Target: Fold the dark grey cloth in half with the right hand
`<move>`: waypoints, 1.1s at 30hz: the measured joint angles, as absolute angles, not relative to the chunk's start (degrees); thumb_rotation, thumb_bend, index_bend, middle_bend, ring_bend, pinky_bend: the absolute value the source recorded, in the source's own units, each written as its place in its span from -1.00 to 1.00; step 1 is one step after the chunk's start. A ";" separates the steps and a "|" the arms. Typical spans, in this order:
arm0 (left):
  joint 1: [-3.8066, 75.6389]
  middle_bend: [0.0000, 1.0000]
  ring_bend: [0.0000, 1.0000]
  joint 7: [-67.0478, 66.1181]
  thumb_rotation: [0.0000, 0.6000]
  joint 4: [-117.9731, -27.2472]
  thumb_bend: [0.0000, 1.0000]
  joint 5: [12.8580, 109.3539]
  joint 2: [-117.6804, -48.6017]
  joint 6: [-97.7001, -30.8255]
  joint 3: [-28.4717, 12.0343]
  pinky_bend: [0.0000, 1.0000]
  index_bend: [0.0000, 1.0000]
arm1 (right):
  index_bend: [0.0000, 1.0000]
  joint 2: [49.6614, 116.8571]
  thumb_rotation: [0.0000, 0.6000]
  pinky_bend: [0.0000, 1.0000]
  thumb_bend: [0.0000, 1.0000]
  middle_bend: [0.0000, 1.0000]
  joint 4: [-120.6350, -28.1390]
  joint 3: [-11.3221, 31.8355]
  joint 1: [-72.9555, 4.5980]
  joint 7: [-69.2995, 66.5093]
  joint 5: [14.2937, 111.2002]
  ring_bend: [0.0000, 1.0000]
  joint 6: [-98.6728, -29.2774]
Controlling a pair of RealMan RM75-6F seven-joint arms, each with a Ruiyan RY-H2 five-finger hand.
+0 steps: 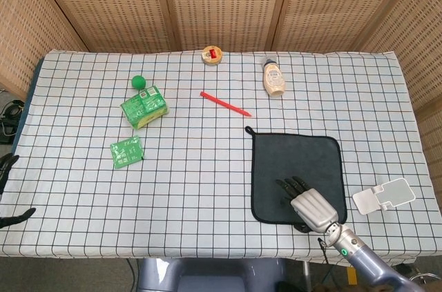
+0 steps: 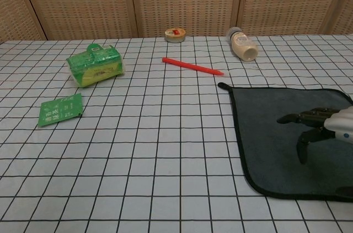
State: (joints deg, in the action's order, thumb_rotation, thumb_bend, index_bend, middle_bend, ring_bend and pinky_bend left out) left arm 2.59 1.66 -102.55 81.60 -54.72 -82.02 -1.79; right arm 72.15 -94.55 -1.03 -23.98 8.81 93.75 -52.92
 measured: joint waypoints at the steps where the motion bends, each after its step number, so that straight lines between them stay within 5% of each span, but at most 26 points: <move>1: 2.62 -1.00 -1.00 1.57 1.00 -102.54 -1.00 81.54 -54.74 -81.96 -1.78 -1.00 -1.00 | -0.12 72.65 1.00 -1.00 -0.20 -1.00 -94.17 -1.15 -24.07 9.40 93.56 -1.00 -52.67; 18: 2.48 -1.00 -1.00 1.12 1.00 -102.95 -1.00 81.47 -54.62 -82.28 -1.58 -1.00 -1.00 | -0.07 78.59 1.00 -1.00 -0.12 -1.00 -85.49 -4.29 -22.75 13.43 94.36 -1.00 -56.23; 33: 2.54 -1.00 -1.00 1.15 1.00 -103.00 -1.00 81.53 -54.64 -82.27 -1.49 -1.00 -1.00 | 0.04 80.70 1.00 -1.00 0.21 -1.00 -81.02 -5.45 -22.26 9.67 96.79 -1.00 -60.60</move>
